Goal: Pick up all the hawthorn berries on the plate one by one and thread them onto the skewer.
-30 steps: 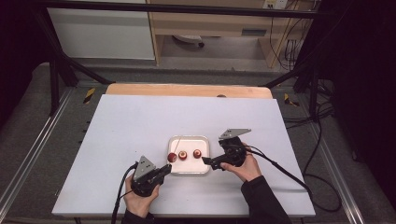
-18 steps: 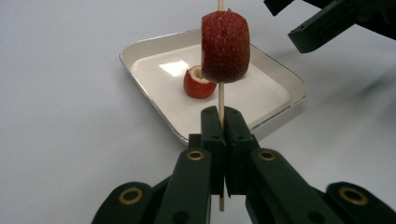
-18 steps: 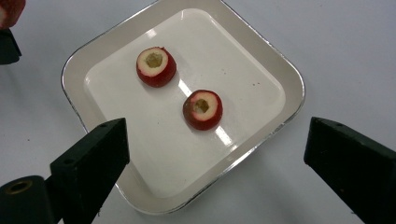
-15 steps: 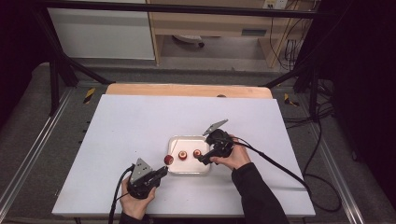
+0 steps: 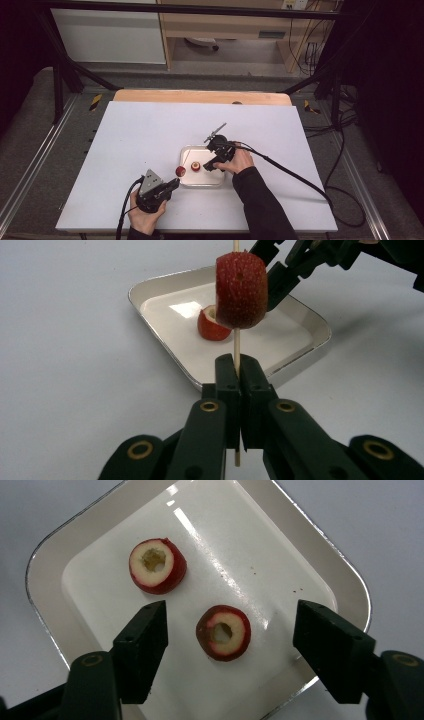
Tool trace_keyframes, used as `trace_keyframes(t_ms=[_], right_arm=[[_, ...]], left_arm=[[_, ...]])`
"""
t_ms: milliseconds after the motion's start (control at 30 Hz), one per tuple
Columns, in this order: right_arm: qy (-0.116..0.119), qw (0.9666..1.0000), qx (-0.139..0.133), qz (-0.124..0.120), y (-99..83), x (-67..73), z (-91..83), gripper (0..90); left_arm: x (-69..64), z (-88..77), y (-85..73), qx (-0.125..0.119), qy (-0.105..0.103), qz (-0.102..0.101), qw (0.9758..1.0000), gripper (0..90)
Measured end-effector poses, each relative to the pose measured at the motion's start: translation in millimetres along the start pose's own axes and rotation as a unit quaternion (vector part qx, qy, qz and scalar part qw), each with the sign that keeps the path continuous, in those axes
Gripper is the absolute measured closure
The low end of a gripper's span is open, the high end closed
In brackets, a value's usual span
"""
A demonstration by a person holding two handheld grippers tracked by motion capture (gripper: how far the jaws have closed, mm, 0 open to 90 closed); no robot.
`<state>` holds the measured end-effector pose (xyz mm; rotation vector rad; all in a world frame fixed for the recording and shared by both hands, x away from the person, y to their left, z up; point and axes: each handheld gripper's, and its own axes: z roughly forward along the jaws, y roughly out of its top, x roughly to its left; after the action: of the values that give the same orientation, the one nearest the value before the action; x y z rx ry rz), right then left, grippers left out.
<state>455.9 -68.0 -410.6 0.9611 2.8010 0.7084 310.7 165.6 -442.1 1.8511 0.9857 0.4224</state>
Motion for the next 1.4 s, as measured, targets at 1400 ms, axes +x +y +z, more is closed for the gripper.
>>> trace_keyframes(t_ms=[1400], right_arm=[[0.016, 0.9995, 0.006, 0.027, 1.4, -0.5, -5.1, 61.4]], left_arm=[[-2.0, 2.1, 0.0, 0.002, -0.003, 0.003, 1.0, 88.5]])
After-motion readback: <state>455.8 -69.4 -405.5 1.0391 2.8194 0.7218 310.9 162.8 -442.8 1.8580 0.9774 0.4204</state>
